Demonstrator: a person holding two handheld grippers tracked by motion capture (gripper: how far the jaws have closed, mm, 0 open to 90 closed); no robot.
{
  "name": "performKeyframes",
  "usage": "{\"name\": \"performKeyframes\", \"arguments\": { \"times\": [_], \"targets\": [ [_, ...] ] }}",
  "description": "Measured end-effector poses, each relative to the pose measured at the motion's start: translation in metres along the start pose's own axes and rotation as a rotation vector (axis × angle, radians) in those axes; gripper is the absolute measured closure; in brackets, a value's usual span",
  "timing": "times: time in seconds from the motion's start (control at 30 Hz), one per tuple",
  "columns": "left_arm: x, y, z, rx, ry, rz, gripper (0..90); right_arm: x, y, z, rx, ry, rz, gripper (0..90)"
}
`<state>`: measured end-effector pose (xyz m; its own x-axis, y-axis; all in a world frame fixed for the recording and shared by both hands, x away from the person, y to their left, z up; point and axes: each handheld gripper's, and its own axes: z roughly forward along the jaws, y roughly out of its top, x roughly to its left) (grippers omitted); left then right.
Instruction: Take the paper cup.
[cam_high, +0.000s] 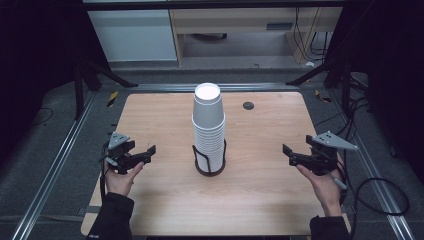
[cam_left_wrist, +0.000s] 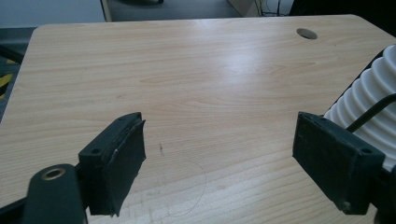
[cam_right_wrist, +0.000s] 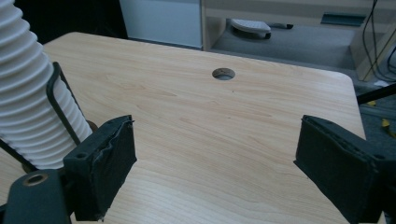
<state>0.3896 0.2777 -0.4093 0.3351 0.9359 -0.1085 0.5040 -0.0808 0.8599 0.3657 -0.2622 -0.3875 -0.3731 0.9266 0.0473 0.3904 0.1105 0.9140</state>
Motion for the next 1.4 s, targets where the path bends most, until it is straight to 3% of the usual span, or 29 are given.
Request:
{"name": "performKeyframes", "arguments": {
  "times": [0.1, 0.23, 0.33, 0.57, 0.77, 0.93, 1.07, 1.4],
  "targets": [
    [-0.001, 0.001, -0.002, -0.006, -0.004, 0.0, 16.3, -0.003, 0.002, -0.003, -0.011, 0.017, 0.024, 11.7],
    [-0.006, 0.002, -0.003, -0.008, -0.006, 0.016, 16.3, -0.001, 0.006, -0.006, -0.032, 0.026, 0.018, 11.7],
    [-0.01, 0.001, -0.003, -0.006, -0.013, 0.029, 16.3, 0.003, 0.011, -0.008, -0.043, 0.061, 0.018, 11.7],
    [-0.011, 0.001, -0.006, -0.009, -0.011, 0.035, 16.2, 0.016, 0.026, -0.007, -0.068, 0.08, -0.009, 11.2],
    [-0.009, 0.0, -0.008, -0.004, -0.008, 0.034, 16.0, 0.029, 0.049, -0.004, -0.112, 0.141, -0.009, 10.9],
    [-0.009, -0.001, -0.006, 0.01, -0.017, 0.035, 16.0, 0.047, 0.079, -0.004, -0.129, 0.194, -0.056, 9.7],
    [-0.008, -0.002, -0.005, 0.014, -0.021, 0.034, 16.0, 0.058, 0.097, -0.003, -0.147, 0.243, -0.066, 9.4],
    [-0.007, -0.003, -0.003, 0.016, -0.036, 0.035, 15.9, 0.086, 0.129, 0.002, -0.188, 0.338, -0.084, 8.7]
  ]
}}
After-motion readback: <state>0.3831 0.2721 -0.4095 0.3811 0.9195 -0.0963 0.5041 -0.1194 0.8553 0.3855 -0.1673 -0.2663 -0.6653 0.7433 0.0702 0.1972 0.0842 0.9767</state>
